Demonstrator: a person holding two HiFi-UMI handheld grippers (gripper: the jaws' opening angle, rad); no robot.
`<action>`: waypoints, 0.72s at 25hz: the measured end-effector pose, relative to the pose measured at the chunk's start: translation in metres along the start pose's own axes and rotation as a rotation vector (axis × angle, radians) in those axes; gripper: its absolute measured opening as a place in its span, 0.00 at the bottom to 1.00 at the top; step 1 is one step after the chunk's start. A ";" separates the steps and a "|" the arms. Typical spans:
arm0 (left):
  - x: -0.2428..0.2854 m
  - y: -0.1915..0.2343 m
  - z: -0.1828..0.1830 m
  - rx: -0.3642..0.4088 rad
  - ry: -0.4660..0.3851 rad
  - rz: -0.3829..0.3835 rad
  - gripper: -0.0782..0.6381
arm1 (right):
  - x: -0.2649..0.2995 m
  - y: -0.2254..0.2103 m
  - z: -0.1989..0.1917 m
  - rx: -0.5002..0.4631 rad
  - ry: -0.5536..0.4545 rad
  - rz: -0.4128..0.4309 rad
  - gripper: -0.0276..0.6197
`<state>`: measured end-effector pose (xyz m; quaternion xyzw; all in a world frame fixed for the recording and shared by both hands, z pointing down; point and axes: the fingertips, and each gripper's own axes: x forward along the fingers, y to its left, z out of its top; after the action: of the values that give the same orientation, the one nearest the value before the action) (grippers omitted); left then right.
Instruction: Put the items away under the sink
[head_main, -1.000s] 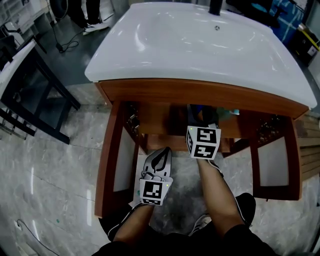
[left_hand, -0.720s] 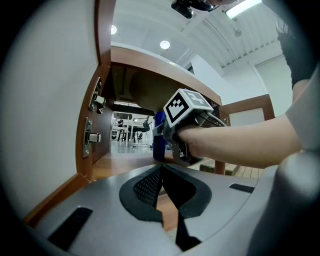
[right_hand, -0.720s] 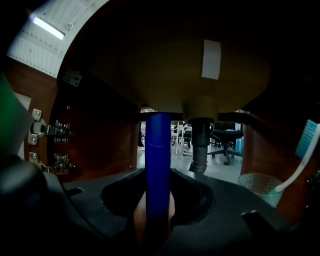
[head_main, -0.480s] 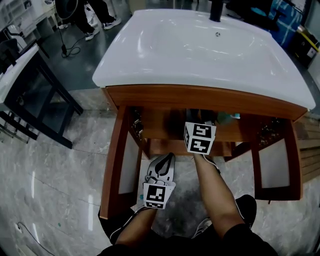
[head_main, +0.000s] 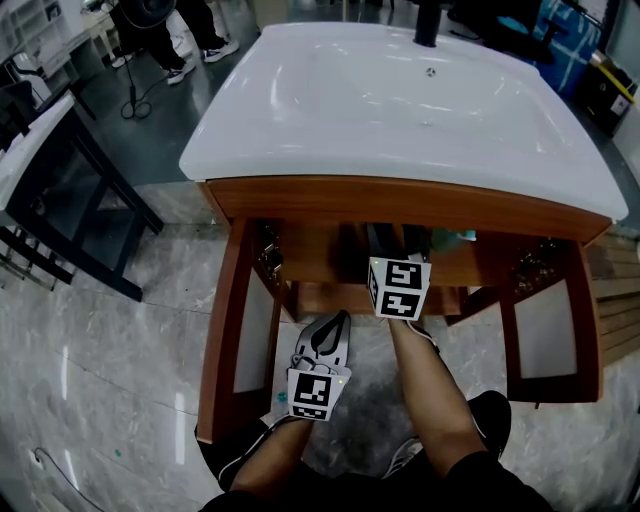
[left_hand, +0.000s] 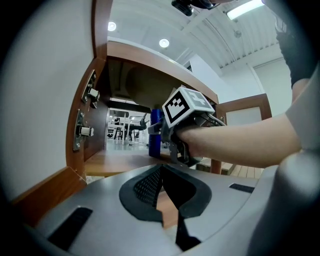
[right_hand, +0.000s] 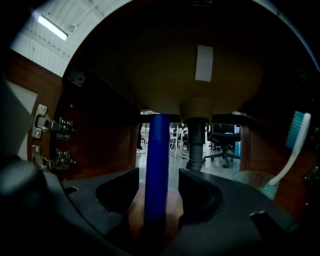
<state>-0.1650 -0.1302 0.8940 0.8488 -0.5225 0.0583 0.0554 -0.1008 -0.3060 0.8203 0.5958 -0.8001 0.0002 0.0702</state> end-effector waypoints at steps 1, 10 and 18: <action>0.001 0.000 0.000 0.000 -0.001 0.002 0.14 | -0.007 0.001 0.001 -0.005 -0.008 0.008 0.44; -0.009 -0.011 0.022 -0.030 -0.015 0.038 0.14 | -0.090 0.013 0.029 -0.093 -0.028 0.143 0.29; -0.039 -0.039 0.144 -0.066 0.032 0.029 0.14 | -0.174 -0.016 0.113 -0.036 0.074 0.111 0.07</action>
<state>-0.1417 -0.1005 0.7442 0.8379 -0.5354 0.0553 0.0908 -0.0493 -0.1544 0.6878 0.5486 -0.8287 0.0117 0.1101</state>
